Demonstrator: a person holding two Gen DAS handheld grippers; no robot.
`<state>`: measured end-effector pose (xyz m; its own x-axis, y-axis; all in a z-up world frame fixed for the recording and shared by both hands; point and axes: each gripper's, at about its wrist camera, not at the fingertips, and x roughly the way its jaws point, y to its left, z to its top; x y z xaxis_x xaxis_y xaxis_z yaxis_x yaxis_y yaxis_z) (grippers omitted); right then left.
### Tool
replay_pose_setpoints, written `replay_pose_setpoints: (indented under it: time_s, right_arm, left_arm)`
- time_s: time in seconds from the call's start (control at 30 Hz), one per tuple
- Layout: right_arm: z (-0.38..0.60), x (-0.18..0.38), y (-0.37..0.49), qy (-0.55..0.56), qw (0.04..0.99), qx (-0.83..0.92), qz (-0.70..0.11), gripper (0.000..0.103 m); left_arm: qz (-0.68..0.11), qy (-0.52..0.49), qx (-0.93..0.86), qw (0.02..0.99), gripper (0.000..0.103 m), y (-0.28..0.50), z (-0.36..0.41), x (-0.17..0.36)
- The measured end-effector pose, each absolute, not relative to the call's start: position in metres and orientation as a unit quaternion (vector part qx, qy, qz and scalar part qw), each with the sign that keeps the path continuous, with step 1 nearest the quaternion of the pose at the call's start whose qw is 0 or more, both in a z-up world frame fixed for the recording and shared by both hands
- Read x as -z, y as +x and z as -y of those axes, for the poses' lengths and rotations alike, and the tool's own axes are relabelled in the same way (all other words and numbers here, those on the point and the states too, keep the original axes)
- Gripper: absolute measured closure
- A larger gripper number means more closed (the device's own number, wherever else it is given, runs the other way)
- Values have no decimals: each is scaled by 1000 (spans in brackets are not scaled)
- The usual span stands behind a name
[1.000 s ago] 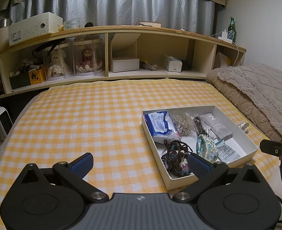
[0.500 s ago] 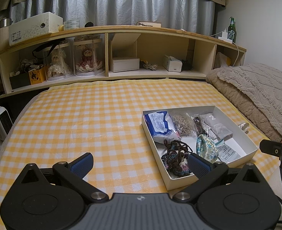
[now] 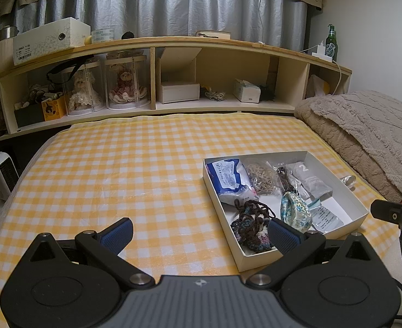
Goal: Organize soft objects
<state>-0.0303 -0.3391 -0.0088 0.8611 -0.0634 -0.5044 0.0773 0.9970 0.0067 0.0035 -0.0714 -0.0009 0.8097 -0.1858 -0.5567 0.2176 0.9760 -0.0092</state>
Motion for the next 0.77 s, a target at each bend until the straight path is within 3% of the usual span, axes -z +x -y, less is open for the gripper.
replay_pose_setpoints:
  time_s: [0.77]
  right_arm:
    - [338, 9, -31, 16, 964, 35, -262, 0]
  left_arm:
    - [-293, 27, 101, 950, 0, 6, 68, -2]
